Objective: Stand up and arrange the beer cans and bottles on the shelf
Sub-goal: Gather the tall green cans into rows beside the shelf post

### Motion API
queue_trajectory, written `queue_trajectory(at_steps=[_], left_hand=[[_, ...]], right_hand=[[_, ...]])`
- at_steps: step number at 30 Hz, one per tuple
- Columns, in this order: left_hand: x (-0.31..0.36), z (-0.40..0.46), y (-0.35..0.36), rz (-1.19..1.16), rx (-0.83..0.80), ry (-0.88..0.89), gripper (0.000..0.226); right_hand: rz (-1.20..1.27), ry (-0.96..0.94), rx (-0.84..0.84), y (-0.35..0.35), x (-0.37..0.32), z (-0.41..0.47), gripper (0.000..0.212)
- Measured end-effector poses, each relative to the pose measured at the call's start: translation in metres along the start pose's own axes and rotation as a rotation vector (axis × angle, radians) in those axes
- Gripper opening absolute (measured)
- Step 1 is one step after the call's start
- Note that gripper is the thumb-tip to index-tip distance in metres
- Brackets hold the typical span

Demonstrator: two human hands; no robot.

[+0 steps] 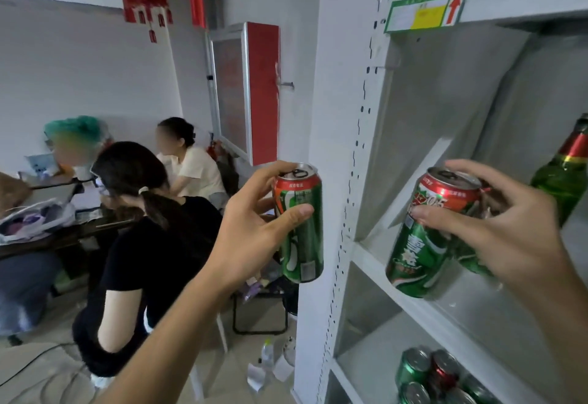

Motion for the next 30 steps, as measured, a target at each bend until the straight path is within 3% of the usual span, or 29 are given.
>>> queue_trajectory(at_steps=[6,13,22,26,30], left_hand=[[-0.053,0.050,0.008,-0.049,-0.063,0.014,0.053],[-0.081,0.092,0.038,-0.275,-0.255,0.057,0.050],[-0.093,0.103,0.109,-0.518,-0.535,0.185,0.053],[-0.090,0.093,0.147,-0.596,-0.535,0.174,0.053],[-0.097,0.085,0.178,-0.563,-0.504,0.155,0.054]], right_hand=[[-0.105,-0.018,0.047,0.015,0.017,0.040,0.072],[-0.183,-0.004,0.123,0.020,0.021,0.054,0.070],[-0.409,0.024,0.521,0.011,0.008,0.021,0.063],[-0.512,0.062,0.716,-0.001,0.008,-0.001,0.072],[-0.547,0.130,0.757,0.000,0.018,-0.015,0.076]])
Point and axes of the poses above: each hand's wrist, its own z-axis towards the middle knuckle, its own y-axis out of the palm, x = y × z, the point moved 4 cm from there along z, towards the middle knuckle, and after that the axes turned 11 degrees about y, right-handed, at the moved point
